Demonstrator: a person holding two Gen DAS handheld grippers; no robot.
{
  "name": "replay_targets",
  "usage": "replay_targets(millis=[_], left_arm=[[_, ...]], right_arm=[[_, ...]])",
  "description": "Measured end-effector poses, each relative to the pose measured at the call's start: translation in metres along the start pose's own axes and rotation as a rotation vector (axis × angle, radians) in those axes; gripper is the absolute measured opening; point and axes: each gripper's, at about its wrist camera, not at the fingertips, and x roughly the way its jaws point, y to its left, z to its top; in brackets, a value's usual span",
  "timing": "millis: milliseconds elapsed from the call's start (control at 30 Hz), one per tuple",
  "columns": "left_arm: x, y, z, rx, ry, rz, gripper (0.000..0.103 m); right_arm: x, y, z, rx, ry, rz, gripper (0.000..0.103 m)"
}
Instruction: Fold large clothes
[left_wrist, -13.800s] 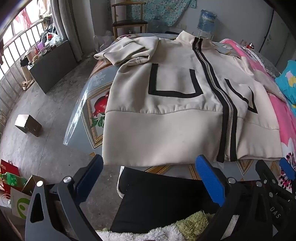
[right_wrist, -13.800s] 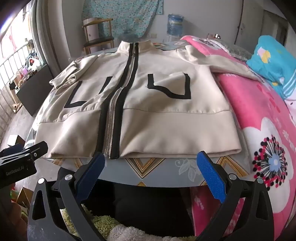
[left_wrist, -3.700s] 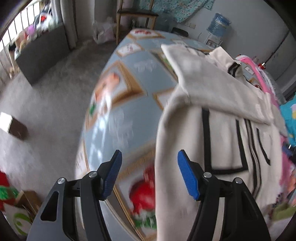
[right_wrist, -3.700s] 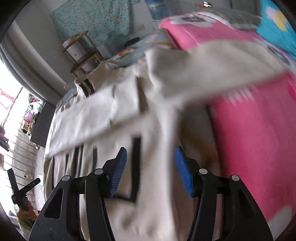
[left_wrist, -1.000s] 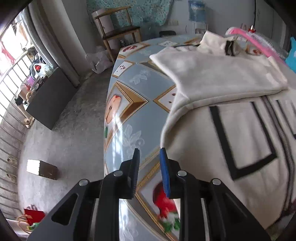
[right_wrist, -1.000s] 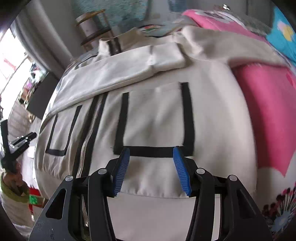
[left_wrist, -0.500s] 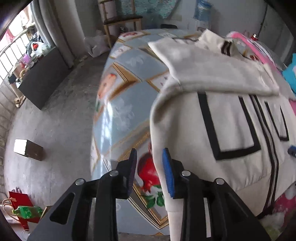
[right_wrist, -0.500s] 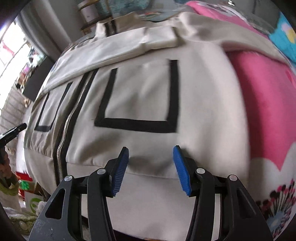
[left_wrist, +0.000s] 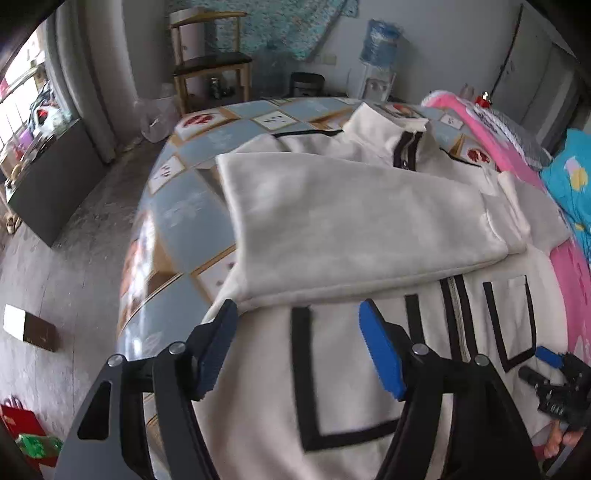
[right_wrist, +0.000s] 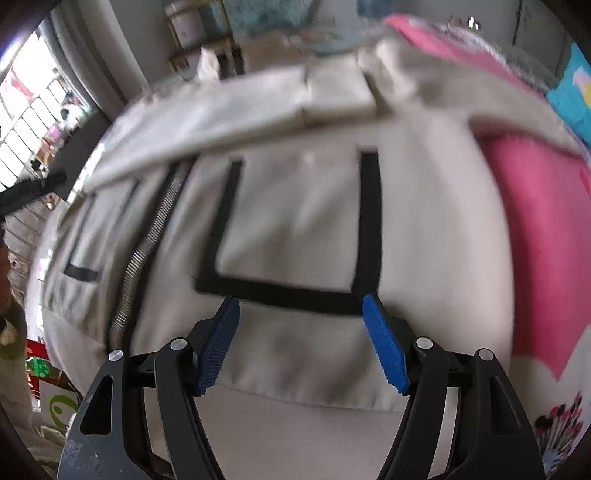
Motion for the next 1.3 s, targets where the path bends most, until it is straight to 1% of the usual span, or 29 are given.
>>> replay_targets(millis=[33, 167, 267, 367, 433, 533, 600, 667, 733, 833, 867, 967, 1000, 1033, 1067, 1167, 1200, 1300], left_arm=[[0.006, -0.004, 0.004, 0.008, 0.006, 0.005, 0.067], [0.022, -0.011, 0.018, 0.011, 0.023, -0.001, 0.067], [0.036, -0.016, 0.032, 0.005, 0.027, 0.002, 0.067], [0.052, -0.017, 0.045, -0.004, 0.035, 0.017, 0.067], [0.065, -0.017, 0.052, -0.013, 0.047, 0.028, 0.067], [0.082, -0.018, 0.058, -0.020, 0.071, 0.048, 0.067], [0.090, -0.019, 0.059, -0.021, 0.082, 0.052, 0.067], [0.096, -0.020, 0.060, -0.020, 0.095, 0.058, 0.067], [0.100, -0.022, 0.060, -0.007, 0.100, 0.074, 0.067], [0.102, -0.024, 0.061, -0.002, 0.099, 0.080, 0.068], [0.103, -0.023, 0.062, -0.008, 0.101, 0.079, 0.068], [0.104, -0.024, 0.065, -0.021, 0.109, 0.082, 0.068], [0.105, -0.024, 0.066, -0.024, 0.111, 0.083, 0.069], [0.105, -0.023, 0.066, -0.029, 0.112, 0.085, 0.069], [0.106, -0.023, 0.067, -0.031, 0.113, 0.085, 0.069], [0.107, -0.023, 0.068, -0.039, 0.116, 0.090, 0.069], [0.107, -0.024, 0.069, -0.041, 0.116, 0.093, 0.069], [0.109, -0.024, 0.070, -0.044, 0.119, 0.100, 0.069]], right_arm=[[-0.002, -0.001, -0.002, -0.003, 0.004, -0.006, 0.067], [-0.015, -0.020, -0.002, 0.085, 0.014, 0.092, 0.067], [-0.038, -0.049, 0.007, 0.166, -0.040, 0.130, 0.067], [-0.059, -0.085, 0.026, 0.251, -0.106, 0.147, 0.067], [-0.071, -0.118, 0.038, 0.331, -0.152, 0.153, 0.067], [-0.078, -0.172, 0.061, 0.459, -0.199, 0.164, 0.067], [-0.081, -0.203, 0.072, 0.519, -0.227, 0.158, 0.067], [-0.081, -0.240, 0.084, 0.586, -0.250, 0.159, 0.067], [-0.077, -0.285, 0.095, 0.701, -0.270, 0.175, 0.067], [-0.067, -0.337, 0.105, 0.836, -0.295, 0.200, 0.067], [-0.063, -0.359, 0.108, 0.889, -0.302, 0.209, 0.066], [-0.050, -0.405, 0.110, 1.003, -0.312, 0.225, 0.061], [-0.046, -0.411, 0.110, 1.030, -0.316, 0.227, 0.060], [-0.040, -0.422, 0.115, 1.055, -0.318, 0.228, 0.056], [-0.036, -0.434, 0.116, 1.087, -0.324, 0.224, 0.055], [-0.024, -0.454, 0.119, 1.147, -0.331, 0.217, 0.048], [-0.021, -0.461, 0.120, 1.163, -0.333, 0.215, 0.046], [-0.009, -0.474, 0.124, 1.188, -0.332, 0.214, 0.038]])
